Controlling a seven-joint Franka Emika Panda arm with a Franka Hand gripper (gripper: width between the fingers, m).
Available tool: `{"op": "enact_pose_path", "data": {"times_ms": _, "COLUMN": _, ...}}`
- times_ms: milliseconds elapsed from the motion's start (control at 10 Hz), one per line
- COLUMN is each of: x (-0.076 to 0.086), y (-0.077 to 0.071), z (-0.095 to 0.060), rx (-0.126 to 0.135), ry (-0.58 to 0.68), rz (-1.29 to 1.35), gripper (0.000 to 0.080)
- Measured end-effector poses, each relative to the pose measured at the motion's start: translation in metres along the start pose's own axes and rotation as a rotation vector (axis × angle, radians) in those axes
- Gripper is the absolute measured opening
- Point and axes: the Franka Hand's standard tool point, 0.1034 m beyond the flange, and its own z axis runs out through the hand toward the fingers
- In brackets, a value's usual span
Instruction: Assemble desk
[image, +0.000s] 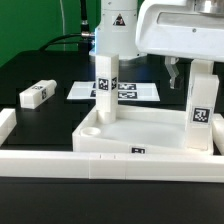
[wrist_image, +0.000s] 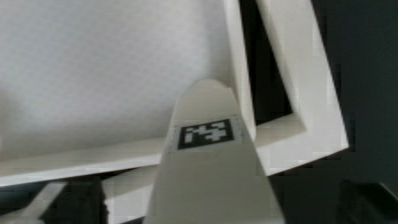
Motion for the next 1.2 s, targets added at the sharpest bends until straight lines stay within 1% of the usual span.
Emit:
{"op": "enact_pose_path", "data": {"times_ms": 300, "x": 0.001, "y": 0.0019, "z": 0.0, "rx": -0.005, "ry": 0.001, "rz": -0.157, "gripper": 0.0648}}
{"op": "enact_pose_path", "data": {"times_ms": 500, "x": 0.001, "y": 0.002, "z": 0.0, "rx": -0.005, "ry": 0.002, "rz": -0.165, "gripper": 0.0391}}
{"op": "enact_pose_path", "data": {"times_ms": 600, "x": 0.0011, "y": 0.0021, "z": 0.0, "rx": -0.005, "ry": 0.002, "rz": -0.165, "gripper": 0.0391}}
{"op": "enact_pose_path", "data": {"times_ms": 700, "x": 0.0011, "y": 0.0021, "z": 0.0, "rx": -0.005, "ry": 0.002, "rz": -0.164, "gripper": 0.0288}}
{"op": "enact_pose_path", "data": {"times_ms": 900, "x": 0.0012, "y": 0.0023, "z": 0.0, "rx": -0.005, "ry": 0.002, "rz": -0.133, "gripper": 0.0288}}
{"op": "enact_pose_path", "data": {"times_ms": 1200, "x": 0.0011, "y": 0.0019, "z": 0.0, "rx": -0.003, "ry": 0.001, "rz": 0.071, "gripper": 0.0288}}
